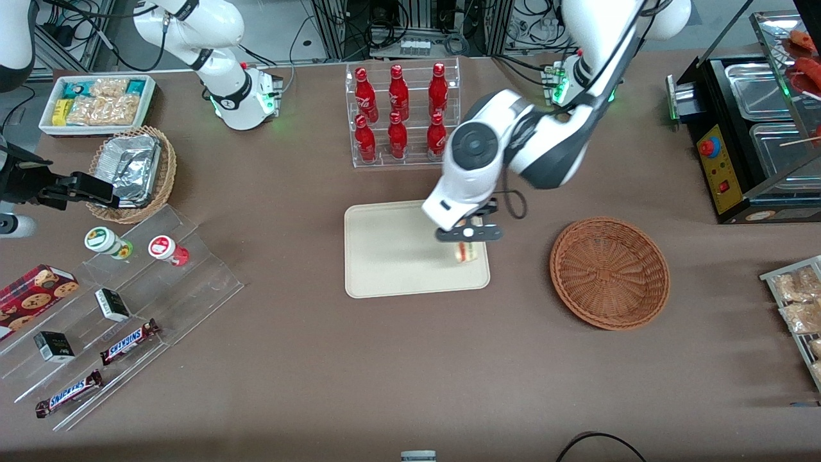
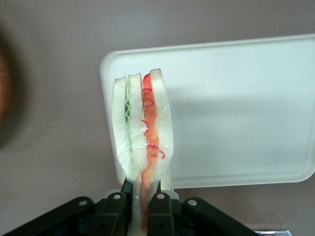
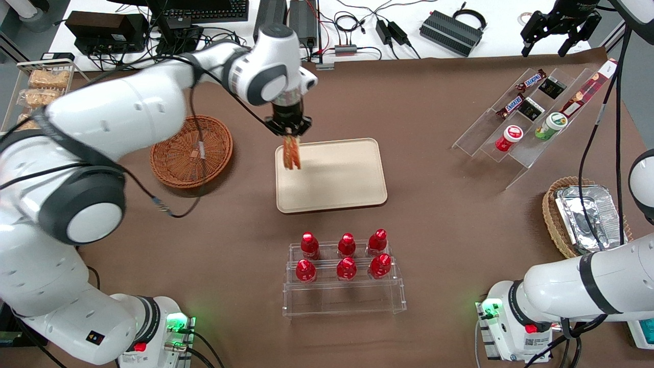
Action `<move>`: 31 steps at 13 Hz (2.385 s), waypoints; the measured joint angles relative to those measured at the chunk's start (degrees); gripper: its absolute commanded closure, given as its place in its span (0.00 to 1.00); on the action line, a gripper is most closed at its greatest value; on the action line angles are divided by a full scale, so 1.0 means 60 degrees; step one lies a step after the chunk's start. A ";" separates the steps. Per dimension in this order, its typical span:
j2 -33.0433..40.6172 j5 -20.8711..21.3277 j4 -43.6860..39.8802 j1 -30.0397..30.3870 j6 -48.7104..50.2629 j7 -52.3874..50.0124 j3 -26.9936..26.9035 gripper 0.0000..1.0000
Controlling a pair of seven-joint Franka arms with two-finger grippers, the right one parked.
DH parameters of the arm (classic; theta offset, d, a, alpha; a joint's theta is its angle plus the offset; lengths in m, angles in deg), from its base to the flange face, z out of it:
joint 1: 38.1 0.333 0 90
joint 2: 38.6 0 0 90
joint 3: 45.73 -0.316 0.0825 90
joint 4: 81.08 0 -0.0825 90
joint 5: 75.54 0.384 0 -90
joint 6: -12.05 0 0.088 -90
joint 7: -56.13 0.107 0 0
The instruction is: Place sandwich from basket to tray
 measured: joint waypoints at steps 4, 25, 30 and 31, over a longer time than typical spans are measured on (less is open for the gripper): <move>-0.1251 0.0010 -0.0139 -0.0902 -0.1419 -0.0658 -0.0002 1.00; 0.0185 0.0015 -0.0802 -0.0182 0.0479 -0.1560 -0.0220 0.00; 0.2436 0.0017 -0.0761 0.1616 0.2939 0.0223 -0.0276 0.00; 0.2798 0.0017 -0.0711 0.2060 0.3263 0.0872 -0.0288 0.00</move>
